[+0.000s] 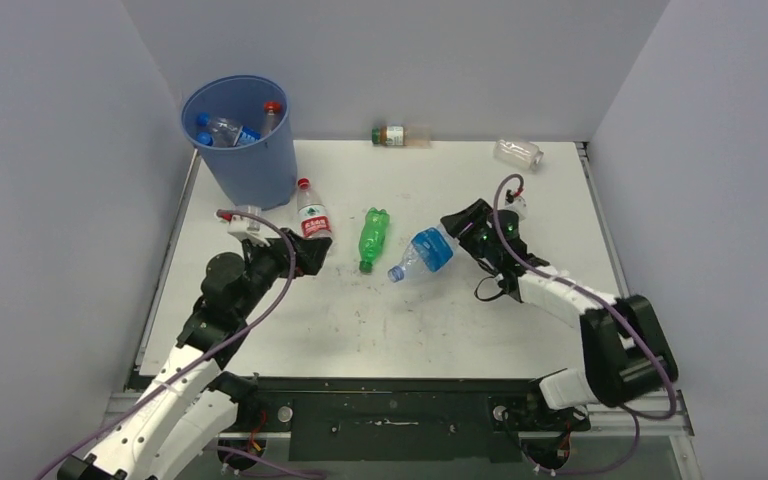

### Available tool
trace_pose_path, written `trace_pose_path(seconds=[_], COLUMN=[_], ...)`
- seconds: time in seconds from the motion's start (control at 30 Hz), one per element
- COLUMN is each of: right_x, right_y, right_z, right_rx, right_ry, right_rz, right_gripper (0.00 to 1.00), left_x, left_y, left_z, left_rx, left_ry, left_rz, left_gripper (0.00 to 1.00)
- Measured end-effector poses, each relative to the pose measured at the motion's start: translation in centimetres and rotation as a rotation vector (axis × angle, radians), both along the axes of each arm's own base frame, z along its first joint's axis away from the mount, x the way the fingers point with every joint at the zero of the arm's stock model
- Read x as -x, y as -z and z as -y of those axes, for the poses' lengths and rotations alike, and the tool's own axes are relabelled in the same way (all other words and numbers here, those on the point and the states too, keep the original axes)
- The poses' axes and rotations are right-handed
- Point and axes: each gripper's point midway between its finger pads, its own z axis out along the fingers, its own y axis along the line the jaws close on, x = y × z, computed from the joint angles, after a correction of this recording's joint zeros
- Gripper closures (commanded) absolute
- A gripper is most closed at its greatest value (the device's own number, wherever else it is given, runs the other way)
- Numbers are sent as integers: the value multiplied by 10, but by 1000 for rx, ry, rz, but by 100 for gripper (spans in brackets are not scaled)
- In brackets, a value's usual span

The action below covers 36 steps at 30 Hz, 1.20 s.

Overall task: Put the plastic bottles in the bin
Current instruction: Pick up the plastic bottle at the center of the board.

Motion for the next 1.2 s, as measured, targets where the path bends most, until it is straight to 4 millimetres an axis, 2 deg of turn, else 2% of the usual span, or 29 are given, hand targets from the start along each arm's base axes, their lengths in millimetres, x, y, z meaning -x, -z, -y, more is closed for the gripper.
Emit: trace_pose_path(seconds=[0.13, 0.23, 0.37, 0.57, 0.7, 0.8, 0.97, 1.2], right_x=[23, 44, 65, 81, 84, 84, 84, 86], right_y=[-67, -89, -88, -109, -109, -109, -111, -112], right_z=[8, 17, 22, 6, 1, 0, -1, -5], right_rx=[-129, -243, -349, -459, -480, -486, -501, -522], right_ry=[39, 83, 148, 178, 208, 228, 243, 236], right_rz=[171, 247, 245, 268, 244, 235, 229, 218], right_gripper=[95, 95, 95, 95, 95, 95, 95, 95], left_x=[9, 18, 32, 76, 93, 90, 77, 63], left_y=[-7, -21, -30, -33, -27, -22, -20, -27], left_z=[-2, 5, 32, 96, 126, 133, 131, 140], left_rx=[100, 223, 288, 275, 206, 161, 119, 83], left_ry=[-6, 32, 131, 318, 358, 319, 235, 175], left_rz=[87, 175, 239, 338, 408, 452, 486, 515], left_gripper=[4, 4, 4, 4, 4, 4, 2, 38])
